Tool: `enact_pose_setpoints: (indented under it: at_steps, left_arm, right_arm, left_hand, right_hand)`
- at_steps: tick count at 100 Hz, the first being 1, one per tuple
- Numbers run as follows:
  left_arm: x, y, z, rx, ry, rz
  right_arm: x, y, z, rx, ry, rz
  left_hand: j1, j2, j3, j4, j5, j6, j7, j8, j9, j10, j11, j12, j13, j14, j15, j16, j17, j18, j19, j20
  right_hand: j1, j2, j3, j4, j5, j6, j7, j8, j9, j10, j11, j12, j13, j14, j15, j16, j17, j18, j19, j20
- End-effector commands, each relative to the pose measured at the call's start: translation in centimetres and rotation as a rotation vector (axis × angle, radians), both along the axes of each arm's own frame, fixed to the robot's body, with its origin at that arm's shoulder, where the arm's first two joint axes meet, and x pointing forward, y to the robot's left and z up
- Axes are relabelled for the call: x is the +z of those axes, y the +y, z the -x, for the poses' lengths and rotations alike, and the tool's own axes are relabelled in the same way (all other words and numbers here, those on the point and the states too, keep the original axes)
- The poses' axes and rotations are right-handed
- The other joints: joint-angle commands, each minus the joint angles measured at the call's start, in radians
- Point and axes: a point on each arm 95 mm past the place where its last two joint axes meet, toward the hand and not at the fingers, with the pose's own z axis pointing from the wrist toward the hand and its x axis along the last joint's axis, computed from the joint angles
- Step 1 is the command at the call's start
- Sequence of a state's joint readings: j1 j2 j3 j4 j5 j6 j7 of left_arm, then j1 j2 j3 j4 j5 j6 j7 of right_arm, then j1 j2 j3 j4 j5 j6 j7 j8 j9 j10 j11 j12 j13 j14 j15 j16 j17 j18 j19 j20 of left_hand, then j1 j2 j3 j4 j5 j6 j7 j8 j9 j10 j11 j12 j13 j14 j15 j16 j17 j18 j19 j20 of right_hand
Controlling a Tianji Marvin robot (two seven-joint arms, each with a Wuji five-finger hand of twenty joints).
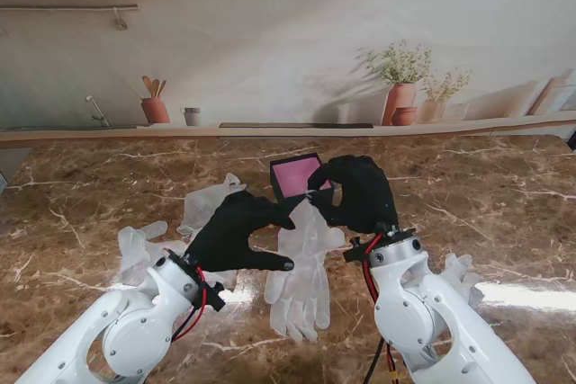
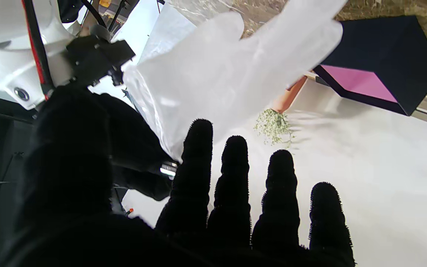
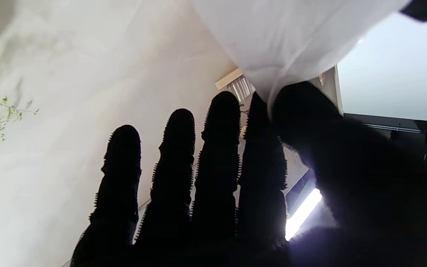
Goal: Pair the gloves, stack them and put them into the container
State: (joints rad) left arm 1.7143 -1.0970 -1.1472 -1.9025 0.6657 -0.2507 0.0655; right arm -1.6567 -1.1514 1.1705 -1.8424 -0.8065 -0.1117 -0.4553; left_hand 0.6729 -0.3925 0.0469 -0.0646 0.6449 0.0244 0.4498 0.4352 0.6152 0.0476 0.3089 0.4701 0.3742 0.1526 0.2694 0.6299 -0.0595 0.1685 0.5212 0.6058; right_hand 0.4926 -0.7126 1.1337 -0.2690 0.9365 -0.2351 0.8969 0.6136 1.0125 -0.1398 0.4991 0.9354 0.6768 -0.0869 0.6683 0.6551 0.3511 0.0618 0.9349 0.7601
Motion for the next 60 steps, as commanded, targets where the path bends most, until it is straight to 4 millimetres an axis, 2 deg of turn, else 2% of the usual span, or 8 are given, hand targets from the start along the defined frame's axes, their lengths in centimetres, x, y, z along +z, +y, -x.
enact_pose_setpoints:
  at_steps: [1,8,15,32,46,53,60]
  left_arm:
    - [-1.1,-0.3,0.5,-0.006,0.032,-0.01]
    - [-1.5,-0.8,0.6,-0.011,0.041,-0.012]
    - [-1.7,-1.1,0.6,-0.006,0.042,-0.01]
    - [-1.9,-2.0,0.6,0.017,0.05,-0.002]
    - [-2.0,-2.8,0.3,0.068,0.039,0.036]
    - [-2.0,-3.1,0.2,0.094,0.017,0.048]
    - [-2.1,-3.2,0.1,0.115,-0.001,0.06]
  right_arm:
    - [-0.1,0.5,0.0,-0.001,0.021,-0.025]
    - [-0.1,0.6,0.0,-0.004,0.019,-0.035]
    - [-0.1,0.9,0.1,-0.007,0.017,-0.043]
    - [-0.2,1.4,0.2,-0.021,0.01,-0.06]
    - [-0.5,1.8,0.3,-0.023,0.014,-0.067]
    - [-0.7,1.9,0.4,-0.025,0.016,-0.066]
    - [-0.8,1.9,0.4,-0.028,0.017,-0.065]
  left_hand:
    - [0.009,0.019,-0.045,0.028,-0.007,0.024,-0.072,-0.062,-0.052,-0.016,-0.049,-0.034,-0.046,-0.009,-0.043,-0.024,-0.02,-0.002,-0.048,0.022]
    - [0.005,0.019,-0.056,0.031,-0.038,0.044,-0.145,-0.121,-0.087,-0.012,-0.069,-0.064,-0.066,-0.018,-0.057,-0.033,-0.022,-0.008,-0.074,0.033]
    - [-0.01,0.014,-0.062,0.03,-0.06,0.055,-0.163,-0.135,-0.106,-0.006,-0.074,-0.07,-0.079,-0.019,-0.063,-0.035,-0.026,-0.01,-0.083,0.037]
    - [-0.055,0.026,-0.07,0.029,-0.055,0.053,-0.167,-0.141,-0.103,-0.007,-0.068,-0.073,-0.077,-0.021,-0.066,-0.036,-0.027,-0.006,-0.089,0.05]
    - [-0.057,0.041,-0.062,0.029,-0.033,0.039,-0.122,-0.111,-0.066,-0.003,-0.049,-0.066,-0.046,-0.007,-0.049,-0.023,-0.024,0.005,-0.072,0.076]
    - [-0.017,0.052,-0.059,0.027,-0.01,0.02,-0.058,-0.063,-0.028,-0.003,-0.03,-0.053,-0.019,0.004,-0.03,-0.004,-0.022,0.01,-0.049,0.097]
    - [0.1,0.082,-0.034,0.028,0.026,-0.026,0.041,0.008,0.028,-0.007,-0.004,-0.037,0.019,0.016,-0.004,0.017,-0.02,0.015,-0.008,0.117]
  right_hand:
    - [0.031,0.019,0.047,-0.024,0.041,-0.002,0.06,0.013,0.016,0.002,0.011,0.021,0.021,0.01,0.014,0.021,0.0,0.001,0.03,0.026]
    - [0.032,0.018,0.046,-0.024,0.041,-0.002,0.061,0.011,0.017,0.003,0.013,0.022,0.024,0.01,0.018,0.024,0.001,0.003,0.035,0.026]
    - [0.032,0.017,0.046,-0.024,0.041,0.001,0.061,0.009,0.018,0.004,0.014,0.022,0.027,0.012,0.023,0.027,0.003,0.003,0.039,0.025]
    - [0.033,0.013,0.046,-0.022,0.042,0.005,0.063,0.004,0.021,0.007,0.018,0.023,0.03,0.012,0.03,0.032,0.002,0.006,0.045,0.022]
    - [0.033,0.001,0.05,-0.02,0.047,0.013,0.064,-0.006,0.031,0.012,0.027,0.025,0.04,0.017,0.041,0.038,0.008,0.013,0.054,0.02]
    - [0.031,-0.007,0.053,-0.018,0.051,0.018,0.066,-0.014,0.037,0.014,0.03,0.024,0.047,0.018,0.046,0.041,0.013,0.016,0.06,0.02]
    - [0.03,-0.012,0.058,-0.016,0.053,0.022,0.07,-0.019,0.039,0.015,0.033,0.023,0.049,0.02,0.047,0.043,0.015,0.018,0.064,0.018]
